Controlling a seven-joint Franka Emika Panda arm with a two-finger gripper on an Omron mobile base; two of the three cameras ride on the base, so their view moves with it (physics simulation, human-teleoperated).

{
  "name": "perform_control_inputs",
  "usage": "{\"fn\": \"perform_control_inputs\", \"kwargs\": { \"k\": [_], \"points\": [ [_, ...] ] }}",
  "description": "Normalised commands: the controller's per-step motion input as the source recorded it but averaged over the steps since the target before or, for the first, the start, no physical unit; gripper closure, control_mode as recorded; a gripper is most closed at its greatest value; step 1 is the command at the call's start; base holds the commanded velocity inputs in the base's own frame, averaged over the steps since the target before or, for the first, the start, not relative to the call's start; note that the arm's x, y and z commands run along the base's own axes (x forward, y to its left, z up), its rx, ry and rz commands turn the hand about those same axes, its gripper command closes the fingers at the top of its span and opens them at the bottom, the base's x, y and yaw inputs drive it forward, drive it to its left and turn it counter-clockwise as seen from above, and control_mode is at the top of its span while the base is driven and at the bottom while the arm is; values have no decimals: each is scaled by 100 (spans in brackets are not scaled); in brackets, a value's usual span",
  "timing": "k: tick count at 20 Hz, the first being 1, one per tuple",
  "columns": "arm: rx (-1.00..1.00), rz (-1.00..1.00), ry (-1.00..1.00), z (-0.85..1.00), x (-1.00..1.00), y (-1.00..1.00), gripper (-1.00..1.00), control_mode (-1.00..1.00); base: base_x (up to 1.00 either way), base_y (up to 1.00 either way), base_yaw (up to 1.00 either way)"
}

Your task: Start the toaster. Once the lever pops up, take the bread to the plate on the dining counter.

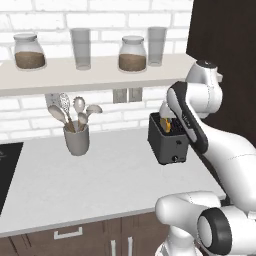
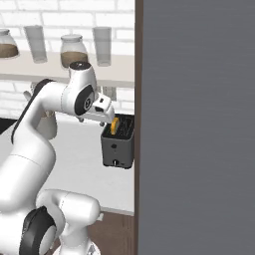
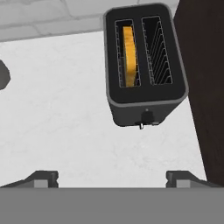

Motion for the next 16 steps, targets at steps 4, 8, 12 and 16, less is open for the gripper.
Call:
{"fn": "perform_control_inputs", "kwargs": {
  "k": [4, 8, 12, 16],
  "points": [
    [0, 0, 0, -31, 0, -9, -100, -100, 0, 0, 0],
    [0, 0, 0, -36, 0, -9, 100, -100, 0, 0, 0],
    [1, -2, 0, -9, 1, -9, 100, -100, 0, 0, 0],
    [0, -1, 0, -25, 18, -21, 100, -100, 0, 0, 0]
  ]
}}
